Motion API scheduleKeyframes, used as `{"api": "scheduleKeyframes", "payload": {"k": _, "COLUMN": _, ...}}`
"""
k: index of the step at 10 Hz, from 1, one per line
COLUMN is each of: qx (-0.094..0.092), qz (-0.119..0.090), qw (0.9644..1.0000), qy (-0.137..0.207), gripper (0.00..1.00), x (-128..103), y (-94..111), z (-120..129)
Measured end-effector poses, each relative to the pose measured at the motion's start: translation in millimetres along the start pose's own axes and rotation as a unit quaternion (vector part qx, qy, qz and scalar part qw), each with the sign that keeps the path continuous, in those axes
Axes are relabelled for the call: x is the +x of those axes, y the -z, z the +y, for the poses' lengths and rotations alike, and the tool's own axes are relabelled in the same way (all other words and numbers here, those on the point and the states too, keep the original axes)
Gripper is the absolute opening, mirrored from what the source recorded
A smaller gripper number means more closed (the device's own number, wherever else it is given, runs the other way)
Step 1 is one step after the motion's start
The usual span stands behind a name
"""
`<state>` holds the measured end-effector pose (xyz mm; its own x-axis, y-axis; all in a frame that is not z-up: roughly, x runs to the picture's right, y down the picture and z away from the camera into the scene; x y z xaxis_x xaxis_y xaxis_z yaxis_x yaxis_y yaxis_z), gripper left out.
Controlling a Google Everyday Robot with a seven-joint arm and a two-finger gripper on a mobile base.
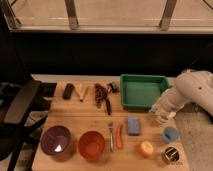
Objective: Place towel in plastic cup
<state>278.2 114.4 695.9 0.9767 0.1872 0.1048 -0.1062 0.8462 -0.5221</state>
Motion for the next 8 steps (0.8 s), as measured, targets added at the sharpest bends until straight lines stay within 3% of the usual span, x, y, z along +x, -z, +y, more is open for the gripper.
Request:
{"api": "scheduleKeyframes", "payload": {"k": 3, "qx": -0.036, "qz": 0.014, "qw": 0.9991, "qy": -0.018, "gripper": 0.0, "x": 37, "y": 10, "z": 34}}
{"api": "scheduleKeyframes", "payload": {"k": 6, "qx": -0.061, "qz": 0.018, "qw": 0.997, "qy": -0.044, "gripper": 0.01, "x": 63, "y": -5, "z": 63}}
{"api": "scheduleKeyframes", "payload": {"k": 8, "qx": -0.075, "qz": 0.017, "qw": 0.9954, "qy": -0.058, "gripper": 0.17, "x": 71, "y": -23, "z": 70}}
